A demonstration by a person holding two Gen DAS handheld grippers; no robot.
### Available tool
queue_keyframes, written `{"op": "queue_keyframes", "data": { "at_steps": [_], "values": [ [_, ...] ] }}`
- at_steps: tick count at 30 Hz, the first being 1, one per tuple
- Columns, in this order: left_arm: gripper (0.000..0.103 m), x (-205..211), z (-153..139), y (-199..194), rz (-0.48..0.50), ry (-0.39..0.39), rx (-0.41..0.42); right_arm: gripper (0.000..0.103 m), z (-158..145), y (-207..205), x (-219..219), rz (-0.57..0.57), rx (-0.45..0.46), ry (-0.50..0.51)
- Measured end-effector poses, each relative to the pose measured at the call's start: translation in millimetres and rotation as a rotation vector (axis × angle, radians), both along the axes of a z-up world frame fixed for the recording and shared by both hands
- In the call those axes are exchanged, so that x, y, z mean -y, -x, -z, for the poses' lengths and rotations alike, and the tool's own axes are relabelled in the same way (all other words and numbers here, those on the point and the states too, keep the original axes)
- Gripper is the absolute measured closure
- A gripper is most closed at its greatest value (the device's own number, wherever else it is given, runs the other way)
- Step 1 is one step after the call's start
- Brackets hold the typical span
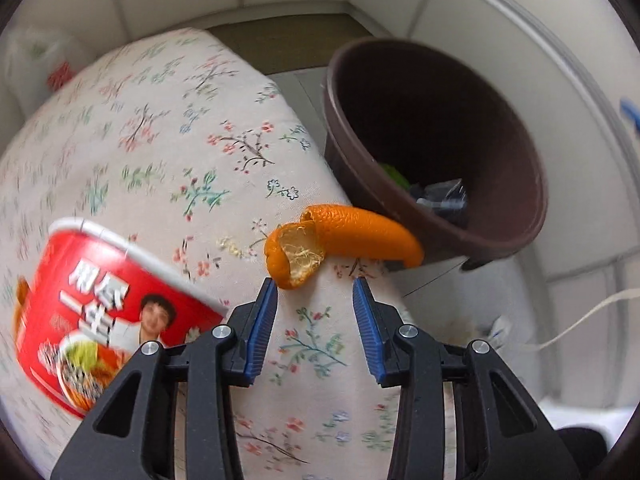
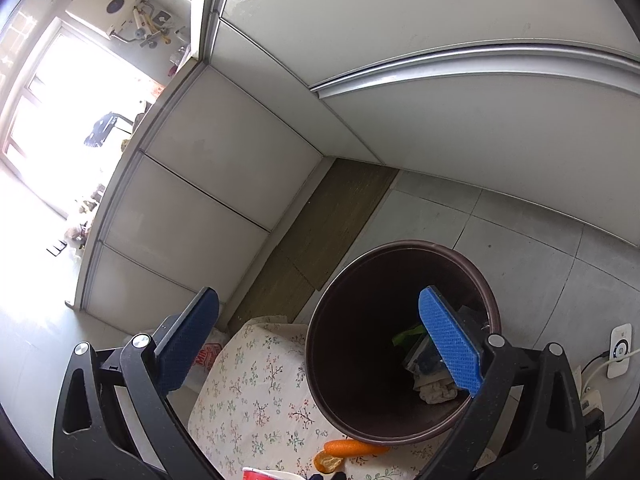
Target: Collect trash
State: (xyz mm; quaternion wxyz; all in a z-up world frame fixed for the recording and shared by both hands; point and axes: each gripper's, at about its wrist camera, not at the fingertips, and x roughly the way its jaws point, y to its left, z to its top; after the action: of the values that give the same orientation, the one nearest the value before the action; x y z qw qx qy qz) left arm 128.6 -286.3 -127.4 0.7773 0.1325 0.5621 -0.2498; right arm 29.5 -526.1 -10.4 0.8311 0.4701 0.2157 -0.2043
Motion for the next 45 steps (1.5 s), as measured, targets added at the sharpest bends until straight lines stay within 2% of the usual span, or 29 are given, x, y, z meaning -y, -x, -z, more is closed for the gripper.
{"op": "queue_keyframes", "data": {
  "at_steps": [3, 6, 9, 14, 18, 20, 21, 22, 24, 28, 33, 38, 42, 45],
  "values": [
    [0.055, 12.8, 10.4, -3.2, 0.096, -0.08, 0.023, 0.007, 2.2, -0.9, 2.2, 0.0, 0.003, -0.018],
    [0.053, 22.0, 26.0, -5.8, 0.176, -0.16, 0.034, 0.007, 4.6, -3.4, 3.1, -0.004, 0.005, -0.033],
    [0.052, 29.0, 24.7, -8.0, 0.215, -0.162, 0.079, 0.007, 4.6, -6.1, 3.4, -0.013, 0.009, -0.044],
    [0.05, 43.4, 22.8, -11.3, 0.274, -0.185, 0.102, 0.007, 3.9, -9.1, 5.4, -0.022, 0.017, -0.053],
    [0.05, 50.9, 24.3, -20.3, 0.322, -0.175, 0.096, 0.007, 5.8, -11.1, 7.6, -0.023, 0.018, -0.071],
    [0.053, 50.7, 25.1, -23.0, 0.342, -0.159, 0.094, 0.007, 6.5, -12.0, 7.2, -0.026, 0.017, -0.074],
    [0.061, 47.1, 24.6, -21.9, 0.353, -0.14, 0.089, 0.007, 6.7, -12.6, 6.9, -0.029, 0.016, -0.075],
    [0.074, 44.1, 24.2, -19.3, 0.357, -0.126, 0.082, 0.007, 6.8, -13.1, 6.8, -0.032, 0.015, -0.076],
    [0.086, 34.2, 22.1, -12.4, 0.343, -0.1, 0.064, 0.007, 7.3, -13.5, 8.0, -0.033, 0.015, -0.08],
    [0.088, 12.8, 16.1, 0.6, 0.295, -0.034, 0.033, 0.007, 9.0, -12.3, 8.8, -0.035, 0.021, -0.095],
    [0.088, -20.9, -10.4, 25.2, 0.203, 0.054, 0.071, 0.007, 10.0, -8.4, 10.3, -0.034, 0.027, -0.105],
    [0.088, -42.2, -64.9, 34.5, 0.147, 0.116, 0.173, 0.007, 10.9, -3.0, 14.4, -0.013, 0.04, -0.116],
    [0.088, -36.0, -119.5, 28.3, 0.124, 0.205, 0.263, 0.007, 11.2, -0.4, 15.8, -0.005, 0.047, -0.122],
    [0.088, -15.7, -148.4, 22.0, 0.134, 0.266, 0.313, 0.007, 10.1, 0.5, 15.9, -0.001, 0.047, -0.112]
  ]
}}
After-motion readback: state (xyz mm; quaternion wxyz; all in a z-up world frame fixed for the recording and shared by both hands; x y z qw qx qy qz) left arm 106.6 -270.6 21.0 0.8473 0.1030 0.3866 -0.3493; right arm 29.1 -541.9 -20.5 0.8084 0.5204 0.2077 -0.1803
